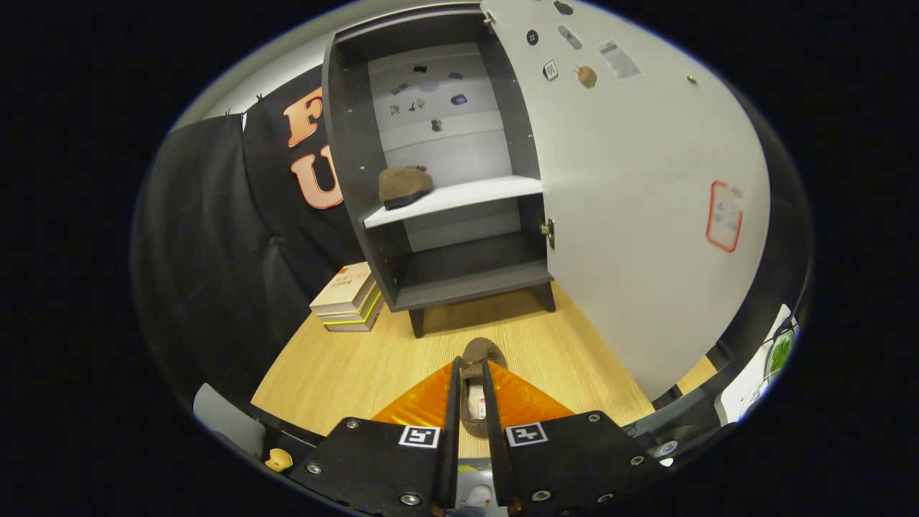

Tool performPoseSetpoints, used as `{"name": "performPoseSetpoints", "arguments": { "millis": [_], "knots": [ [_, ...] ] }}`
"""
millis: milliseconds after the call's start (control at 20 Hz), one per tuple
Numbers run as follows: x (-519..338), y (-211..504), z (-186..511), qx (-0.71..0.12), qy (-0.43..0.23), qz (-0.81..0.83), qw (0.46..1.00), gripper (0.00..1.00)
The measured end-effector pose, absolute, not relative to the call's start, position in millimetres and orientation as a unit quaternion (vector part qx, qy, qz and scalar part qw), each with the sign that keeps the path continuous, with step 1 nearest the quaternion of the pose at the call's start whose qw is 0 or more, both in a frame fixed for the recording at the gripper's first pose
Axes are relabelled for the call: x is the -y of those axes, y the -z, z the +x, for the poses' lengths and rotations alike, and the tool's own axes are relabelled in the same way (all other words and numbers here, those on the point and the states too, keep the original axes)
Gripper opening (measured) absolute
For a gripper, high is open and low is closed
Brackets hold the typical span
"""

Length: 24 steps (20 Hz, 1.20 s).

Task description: Open the shoe cabinet door, grab the shoes and put them into the shoe cabinet, then close the shoe cabinet door.

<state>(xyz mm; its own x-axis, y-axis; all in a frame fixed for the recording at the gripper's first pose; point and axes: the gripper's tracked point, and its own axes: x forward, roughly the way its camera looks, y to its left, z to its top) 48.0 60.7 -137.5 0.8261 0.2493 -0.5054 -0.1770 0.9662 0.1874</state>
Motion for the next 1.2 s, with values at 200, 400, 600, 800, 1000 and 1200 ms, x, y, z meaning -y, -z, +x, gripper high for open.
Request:
{"name": "performPoseSetpoints", "arguments": {
  "millis": [200, 400, 600, 800, 1000, 1200],
  "knots": [
    [-69, 158, 37, -0.32, -0.136, 0.065, 0.935, 0.19],
    [-79, 175, 31, -0.358, -0.155, 0.081, 0.917, 0.2],
    [-79, 188, 27, -0.387, -0.162, 0.095, 0.903, 0.2],
    [-82, 209, 39, -0.397, -0.158, 0.085, 0.9, 0.2],
    [-93, 229, 57, -0.401, -0.163, 0.1, 0.896, 0.2],
    [-102, 239, 78, -0.392, -0.155, 0.101, 0.901, 0.2]
  ]
}}
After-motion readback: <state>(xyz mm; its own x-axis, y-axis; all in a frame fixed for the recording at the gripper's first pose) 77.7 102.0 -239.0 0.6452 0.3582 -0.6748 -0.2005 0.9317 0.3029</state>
